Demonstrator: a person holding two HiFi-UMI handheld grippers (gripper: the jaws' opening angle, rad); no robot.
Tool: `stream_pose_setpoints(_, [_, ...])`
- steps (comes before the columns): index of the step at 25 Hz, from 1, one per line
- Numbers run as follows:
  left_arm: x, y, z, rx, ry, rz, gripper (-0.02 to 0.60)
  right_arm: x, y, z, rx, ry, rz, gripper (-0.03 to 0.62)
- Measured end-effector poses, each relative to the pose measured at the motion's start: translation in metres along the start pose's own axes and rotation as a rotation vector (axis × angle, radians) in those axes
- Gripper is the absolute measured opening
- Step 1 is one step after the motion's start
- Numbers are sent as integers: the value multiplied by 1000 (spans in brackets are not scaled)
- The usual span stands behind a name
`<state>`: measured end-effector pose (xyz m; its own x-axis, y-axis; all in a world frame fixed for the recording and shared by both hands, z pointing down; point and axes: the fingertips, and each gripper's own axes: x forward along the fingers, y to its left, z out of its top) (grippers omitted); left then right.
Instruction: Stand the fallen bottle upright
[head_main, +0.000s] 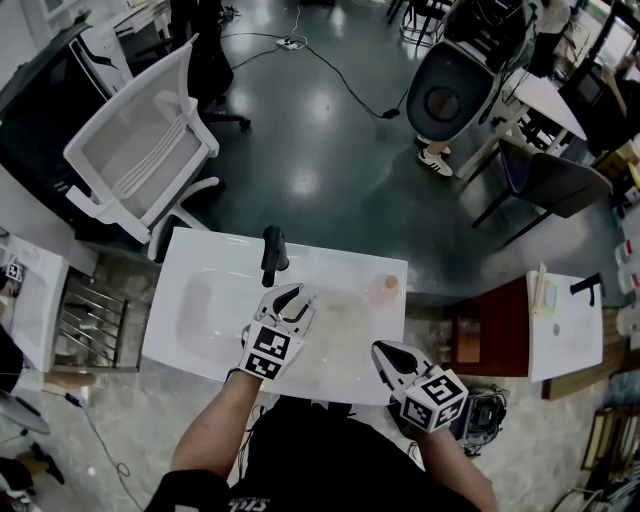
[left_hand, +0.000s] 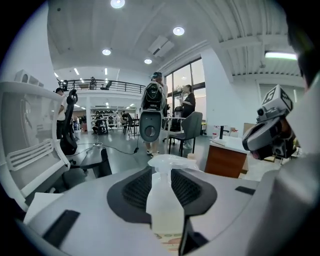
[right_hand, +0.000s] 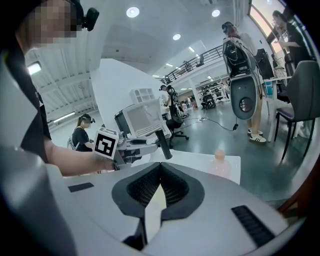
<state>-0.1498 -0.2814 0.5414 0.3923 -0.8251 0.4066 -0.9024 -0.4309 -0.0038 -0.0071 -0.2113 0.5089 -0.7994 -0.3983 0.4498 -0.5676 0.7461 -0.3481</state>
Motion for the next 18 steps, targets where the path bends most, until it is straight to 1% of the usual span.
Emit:
stream_pose_setpoints(2, [2,-1,-1,-47,4,-35,119,1,0,-1,1,2,2,14])
stream_pose_setpoints(3, [3,-3,-1,-57,6,-55,111,0,0,-1,3,3,0,14])
stream_pose_setpoints(5, [2,-9,0,-32,7,-84,109,-1,0,-3,6,4,-2,14])
stream_pose_setpoints(7, [1,-14,1,-8,4,-95,98,-3,-1,-6,8,5,2,14])
stream_pose_setpoints(9, [0,-16,1,-32,-1,-88,95,-5,-1,-8,12,4,0,14])
stream_pose_setpoints(13, [-2,-13,2,-81,-4,-45,92,-11,-4,-6,18,-4,-12,14])
stream_pose_setpoints(15, [-5,-12,2,-91,-7,-28,91,-14,-6,-6,17,-10,-15,14])
stream_pose_setpoints(18, [-9,-20,3,-87,-7,-11,91,-23,-10,-7,19,-18,-23,14])
